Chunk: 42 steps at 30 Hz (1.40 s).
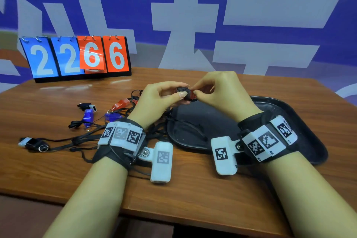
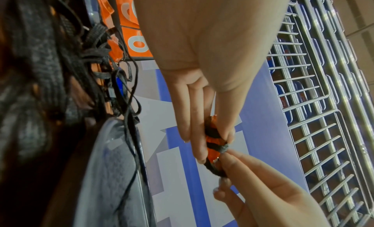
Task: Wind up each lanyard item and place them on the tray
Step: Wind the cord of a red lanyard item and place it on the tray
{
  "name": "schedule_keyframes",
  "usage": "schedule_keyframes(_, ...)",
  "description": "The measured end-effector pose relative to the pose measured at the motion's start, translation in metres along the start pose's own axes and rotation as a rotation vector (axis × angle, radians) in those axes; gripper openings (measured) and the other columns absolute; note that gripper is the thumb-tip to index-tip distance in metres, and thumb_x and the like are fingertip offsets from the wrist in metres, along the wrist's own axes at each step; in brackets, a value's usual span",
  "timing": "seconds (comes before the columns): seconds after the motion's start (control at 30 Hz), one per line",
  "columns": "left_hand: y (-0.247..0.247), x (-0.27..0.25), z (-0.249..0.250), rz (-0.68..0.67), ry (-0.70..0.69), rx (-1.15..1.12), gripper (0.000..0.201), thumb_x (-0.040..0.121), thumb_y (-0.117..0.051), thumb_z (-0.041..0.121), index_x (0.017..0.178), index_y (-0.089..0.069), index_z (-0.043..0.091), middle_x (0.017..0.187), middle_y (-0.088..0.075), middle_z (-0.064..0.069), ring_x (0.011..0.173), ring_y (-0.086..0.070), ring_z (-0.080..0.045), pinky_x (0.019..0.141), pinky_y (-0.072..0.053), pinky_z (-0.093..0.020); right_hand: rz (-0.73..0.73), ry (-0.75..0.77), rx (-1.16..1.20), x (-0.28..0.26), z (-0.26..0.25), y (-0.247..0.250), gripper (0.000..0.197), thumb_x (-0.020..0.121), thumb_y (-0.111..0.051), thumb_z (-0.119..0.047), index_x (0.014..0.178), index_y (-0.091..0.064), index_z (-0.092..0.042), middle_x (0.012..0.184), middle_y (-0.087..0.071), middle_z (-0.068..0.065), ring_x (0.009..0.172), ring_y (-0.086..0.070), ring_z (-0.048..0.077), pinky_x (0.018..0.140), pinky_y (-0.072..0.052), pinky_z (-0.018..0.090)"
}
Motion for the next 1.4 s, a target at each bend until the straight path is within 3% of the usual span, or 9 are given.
schedule_keyframes(0.23,-0.004,-0.002,-0.002,-0.016,0.055,-0.046,0.025,0.089,-0.07,0.007,0.113,-0.072,0.007,0.103,-0.076,-0.007,0.094,-0.074,-0.021,0.079,-0.057,-0.024,0.03,-0.053,0.05,-0.002,0.005,-0.001,0.005,0.078,-0.075,-0.016,0.081,-0.077,-0.018,0.073,-0.07,-0.01,0.069,-0.062,0.0,0.067,-0.049,0.013)
schedule_keyframes(0.37,-0.006,-0.002,-0.003,0.01,0.076,-0.101,0.025,0.085,-0.073,0.006,0.11,-0.072,0.003,0.098,-0.077,-0.011,0.091,-0.075,-0.024,0.078,-0.059,-0.027,0.06,-0.057,0.07,-0.002,0.004,0.0,0.005,0.078,-0.072,-0.013,0.079,-0.072,-0.018,0.064,-0.061,-0.015,0.064,-0.057,-0.002,0.061,-0.044,0.009)
schedule_keyframes(0.47,-0.007,-0.001,-0.006,-0.003,0.082,-0.1,0.023,0.086,-0.072,0.004,0.109,-0.071,0.004,0.1,-0.076,-0.014,0.092,-0.074,-0.029,0.085,-0.06,-0.036,0.068,-0.1,0.123,-0.003,0.009,-0.003,0.008,0.077,-0.071,-0.012,0.076,-0.07,-0.021,0.062,-0.061,-0.013,0.06,-0.055,0.002,0.058,-0.043,0.01)
schedule_keyframes(0.63,-0.008,0.0,-0.009,-0.018,0.107,-0.146,0.017,0.088,-0.066,-0.003,0.101,-0.067,0.008,0.1,-0.073,-0.015,0.095,-0.073,-0.033,0.084,-0.06,-0.035,0.013,-0.196,0.294,-0.003,0.015,-0.01,0.01,0.08,-0.07,-0.006,0.075,-0.071,-0.015,0.066,-0.066,-0.002,0.051,-0.058,0.001,0.055,-0.044,0.01)
schedule_keyframes(0.73,-0.009,0.001,-0.009,-0.019,0.111,-0.142,0.02,0.09,-0.063,-0.004,0.101,-0.068,0.012,0.097,-0.073,-0.007,0.096,-0.073,-0.029,0.089,-0.058,-0.04,-0.003,-0.212,0.399,-0.004,0.016,-0.012,0.012,0.083,-0.068,-0.004,0.076,-0.07,-0.014,0.069,-0.069,0.002,0.054,-0.062,0.001,0.056,-0.047,0.012)
schedule_keyframes(0.8,-0.009,0.001,-0.009,-0.015,0.122,-0.137,0.02,0.091,-0.062,-0.003,0.101,-0.068,0.013,0.096,-0.074,-0.004,0.095,-0.074,-0.025,0.088,-0.058,-0.04,-0.003,-0.206,0.417,-0.004,0.016,-0.013,0.013,0.084,-0.068,-0.005,0.077,-0.07,-0.016,0.071,-0.069,0.0,0.057,-0.063,0.003,0.059,-0.048,0.013)
schedule_keyframes(0.97,-0.013,0.001,-0.011,-0.038,0.154,-0.192,0.021,0.093,-0.057,-0.008,0.106,-0.061,0.008,0.104,-0.068,-0.013,0.096,-0.073,-0.028,0.083,-0.059,-0.034,0.004,-0.192,0.409,-0.004,0.018,-0.014,0.01,0.087,-0.068,-0.006,0.083,-0.072,-0.014,0.073,-0.071,0.001,0.059,-0.065,0.004,0.062,-0.05,0.014)
schedule_keyframes(1.17,-0.01,0.001,-0.012,-0.015,0.174,-0.205,0.021,0.092,-0.059,-0.006,0.105,-0.066,0.009,0.104,-0.07,-0.01,0.093,-0.074,-0.021,0.082,-0.06,-0.029,0.042,-0.155,0.352,-0.003,0.014,-0.011,0.009,0.086,-0.069,-0.007,0.083,-0.072,-0.015,0.072,-0.071,0.001,0.057,-0.064,0.002,0.061,-0.047,0.01)
schedule_keyframes(1.4,-0.011,0.001,-0.016,-0.033,0.231,-0.27,0.023,0.094,-0.056,-0.005,0.105,-0.069,0.011,0.115,-0.07,-0.016,0.1,-0.073,-0.023,0.086,-0.059,-0.03,0.063,-0.138,0.286,-0.003,0.014,-0.01,0.009,0.085,-0.071,-0.011,0.083,-0.073,-0.019,0.071,-0.07,-0.009,0.063,-0.065,0.002,0.064,-0.047,0.009)
Point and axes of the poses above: each hand's wrist, its own x-axis towards the middle knuckle, its own y-axis out of the back of the hand, z = x × y, the point moved 7 cm from there along x, towards the middle knuckle
